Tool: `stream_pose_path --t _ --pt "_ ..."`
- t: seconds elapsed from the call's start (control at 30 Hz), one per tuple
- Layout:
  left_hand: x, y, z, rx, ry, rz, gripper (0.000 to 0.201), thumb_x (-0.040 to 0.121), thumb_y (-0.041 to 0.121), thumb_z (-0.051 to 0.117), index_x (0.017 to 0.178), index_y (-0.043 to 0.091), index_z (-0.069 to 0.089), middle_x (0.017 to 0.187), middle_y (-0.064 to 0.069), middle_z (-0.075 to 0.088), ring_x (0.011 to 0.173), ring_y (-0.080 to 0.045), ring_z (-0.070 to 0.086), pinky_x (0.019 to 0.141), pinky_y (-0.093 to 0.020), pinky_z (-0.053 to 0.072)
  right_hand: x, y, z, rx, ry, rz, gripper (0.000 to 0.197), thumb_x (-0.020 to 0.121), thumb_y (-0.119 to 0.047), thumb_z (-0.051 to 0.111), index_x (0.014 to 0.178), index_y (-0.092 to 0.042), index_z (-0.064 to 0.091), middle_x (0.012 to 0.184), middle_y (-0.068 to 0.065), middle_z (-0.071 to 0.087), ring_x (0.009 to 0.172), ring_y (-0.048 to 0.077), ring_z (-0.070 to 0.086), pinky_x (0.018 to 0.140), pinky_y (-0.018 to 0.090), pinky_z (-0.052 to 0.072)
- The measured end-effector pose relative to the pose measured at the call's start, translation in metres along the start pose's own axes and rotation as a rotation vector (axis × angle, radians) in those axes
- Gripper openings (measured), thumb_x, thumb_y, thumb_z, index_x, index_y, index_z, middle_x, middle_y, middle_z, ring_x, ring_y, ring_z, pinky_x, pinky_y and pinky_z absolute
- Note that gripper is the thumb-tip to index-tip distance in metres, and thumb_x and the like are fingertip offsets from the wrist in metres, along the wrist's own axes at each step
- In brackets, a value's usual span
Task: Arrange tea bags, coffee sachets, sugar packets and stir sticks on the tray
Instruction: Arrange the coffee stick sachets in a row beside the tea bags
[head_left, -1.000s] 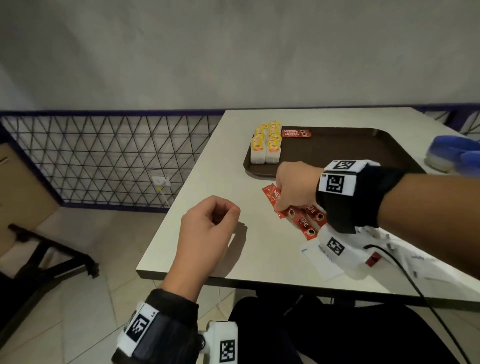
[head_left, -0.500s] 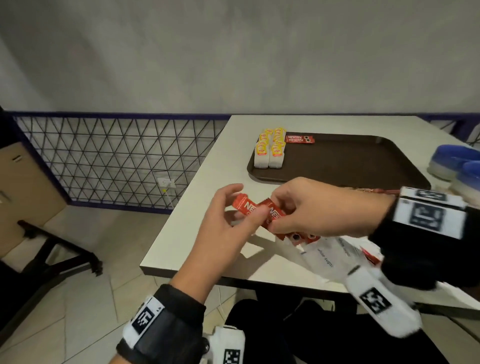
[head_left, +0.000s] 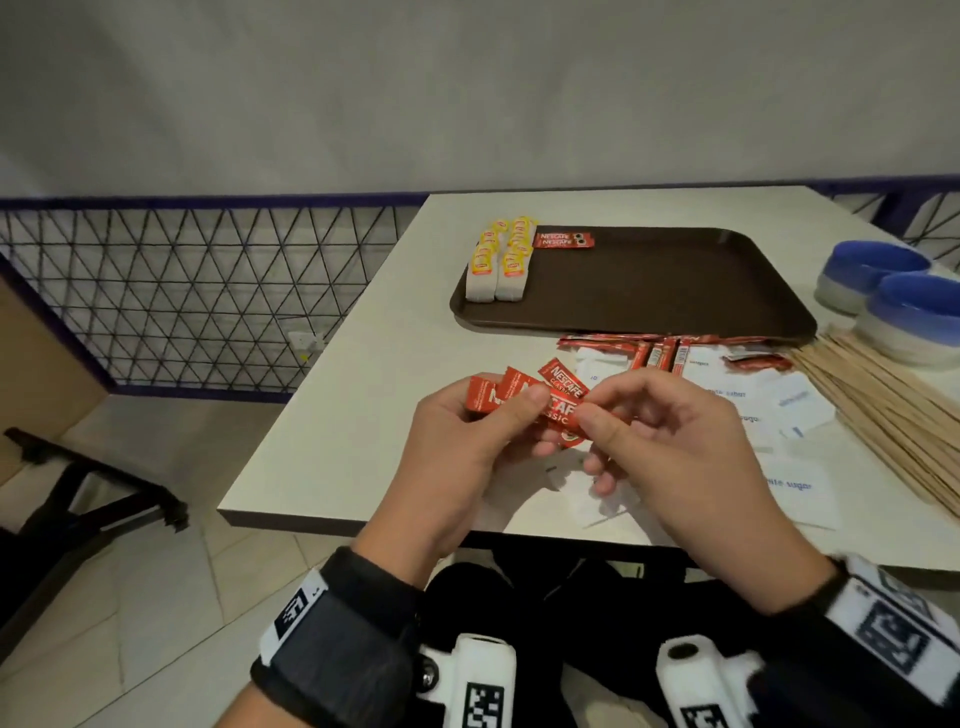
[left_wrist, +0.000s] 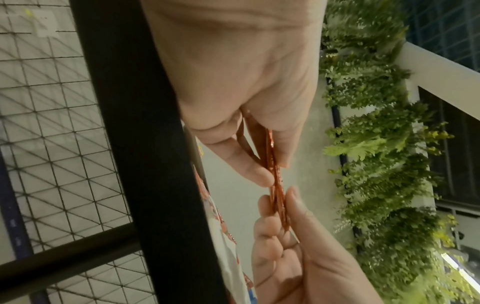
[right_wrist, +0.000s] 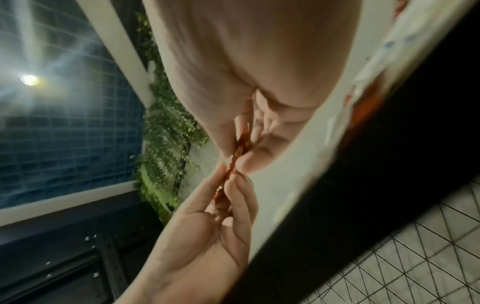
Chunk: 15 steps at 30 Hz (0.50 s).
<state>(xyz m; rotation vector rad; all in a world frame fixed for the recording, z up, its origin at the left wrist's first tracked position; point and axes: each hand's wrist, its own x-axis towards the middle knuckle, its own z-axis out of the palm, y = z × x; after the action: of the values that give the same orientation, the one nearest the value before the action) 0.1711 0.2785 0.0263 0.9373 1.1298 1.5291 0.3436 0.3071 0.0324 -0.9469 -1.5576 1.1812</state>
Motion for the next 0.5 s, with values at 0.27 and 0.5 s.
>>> stream_pose_path --t 0.27,0.5 --pt "-0.005 -0.003 0.0 0.012 -0.052 0.01 0.025 0.086 0.005 0.071 0.109 -0.006 0.072 0.098 -0.025 0.075 0.08 -0.024 0.071 0.072 -0.023 0.057 -0.004 0.015 -0.002 0.071 0.086 -0.045 0.011 0.091 -0.016 0.074 0.096 -0.025 0.075 0.077 0.01 0.071 0.061 0.034 0.068 0.055 0.057 0.061" --pt "-0.004 -0.001 -0.001 0.009 -0.068 0.0 0.036 0.08 -0.002 0.071 0.115 0.003 0.07 0.104 -0.018 0.075 0.086 -0.02 0.073 0.071 -0.022 0.059 -0.001 0.024 -0.005 0.114 0.043 -0.034 0.019 0.091 -0.008 0.074 0.103 -0.021 0.075 0.081 0.01 0.076 0.067 0.029 0.073 0.067 0.054 0.063"
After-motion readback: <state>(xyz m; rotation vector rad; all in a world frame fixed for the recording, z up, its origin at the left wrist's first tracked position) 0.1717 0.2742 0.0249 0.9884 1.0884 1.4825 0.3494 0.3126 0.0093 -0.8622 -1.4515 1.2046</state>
